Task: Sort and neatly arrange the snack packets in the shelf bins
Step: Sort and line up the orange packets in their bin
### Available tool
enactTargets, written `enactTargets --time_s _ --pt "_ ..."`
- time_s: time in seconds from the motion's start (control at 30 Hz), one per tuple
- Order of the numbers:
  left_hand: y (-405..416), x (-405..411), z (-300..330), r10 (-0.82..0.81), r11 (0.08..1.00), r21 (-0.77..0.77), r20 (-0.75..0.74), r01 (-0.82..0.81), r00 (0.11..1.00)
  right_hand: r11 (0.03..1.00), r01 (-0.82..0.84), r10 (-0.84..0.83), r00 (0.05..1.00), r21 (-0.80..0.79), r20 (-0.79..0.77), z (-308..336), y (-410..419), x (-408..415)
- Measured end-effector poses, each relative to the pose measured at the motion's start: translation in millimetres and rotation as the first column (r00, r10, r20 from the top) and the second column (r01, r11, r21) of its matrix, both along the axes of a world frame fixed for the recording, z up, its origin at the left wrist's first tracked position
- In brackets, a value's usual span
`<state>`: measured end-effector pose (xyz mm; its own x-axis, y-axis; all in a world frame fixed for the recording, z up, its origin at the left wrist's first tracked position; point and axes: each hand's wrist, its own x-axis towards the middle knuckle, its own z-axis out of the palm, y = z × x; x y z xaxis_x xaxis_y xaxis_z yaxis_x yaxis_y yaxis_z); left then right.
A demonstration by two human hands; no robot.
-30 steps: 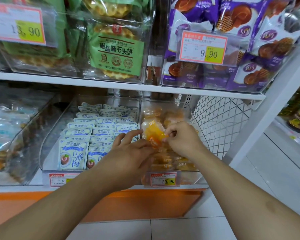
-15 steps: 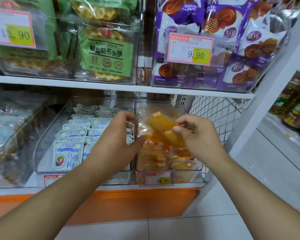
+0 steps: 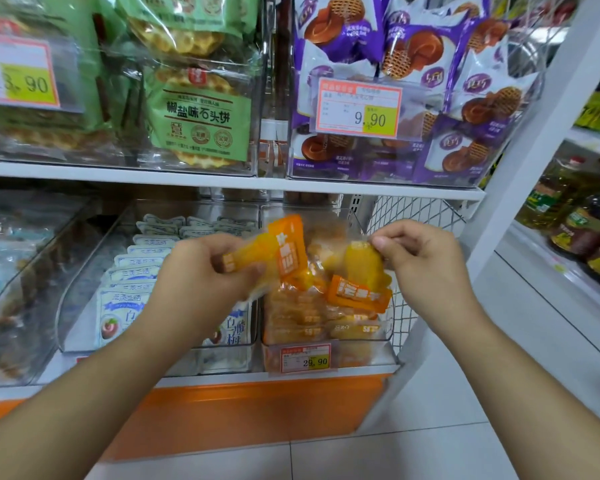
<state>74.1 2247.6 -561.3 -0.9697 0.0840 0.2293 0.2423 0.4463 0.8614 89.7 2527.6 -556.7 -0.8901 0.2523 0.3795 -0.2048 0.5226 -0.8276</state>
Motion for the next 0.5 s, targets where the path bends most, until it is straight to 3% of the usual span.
enactTargets --time_s 0.17,0.27,0.4,0.5 --pt "2 3 2 -0.086 0.983 0.168 0.089 0.070 0.992 0.997 -0.024 0.021 0.999 -0.078 -0.041 6 2 6" --pt "6 6 1 -0.141 0.981 0.146 0.068 0.130 0.988 0.999 -0.037 0.034 0.997 -0.039 -0.074 8 2 8" --pt "13 10 0 -0.180 0.973 0.161 0.062 0.168 0.982 0.990 -0.117 0.116 0.993 0.079 0.023 -2 -5 12" --pt "15 12 1 -0.183 0.960 0.230 0.082 0.160 0.980 0.928 -0.214 0.153 0.965 0.306 0.211 -14 -5 12"
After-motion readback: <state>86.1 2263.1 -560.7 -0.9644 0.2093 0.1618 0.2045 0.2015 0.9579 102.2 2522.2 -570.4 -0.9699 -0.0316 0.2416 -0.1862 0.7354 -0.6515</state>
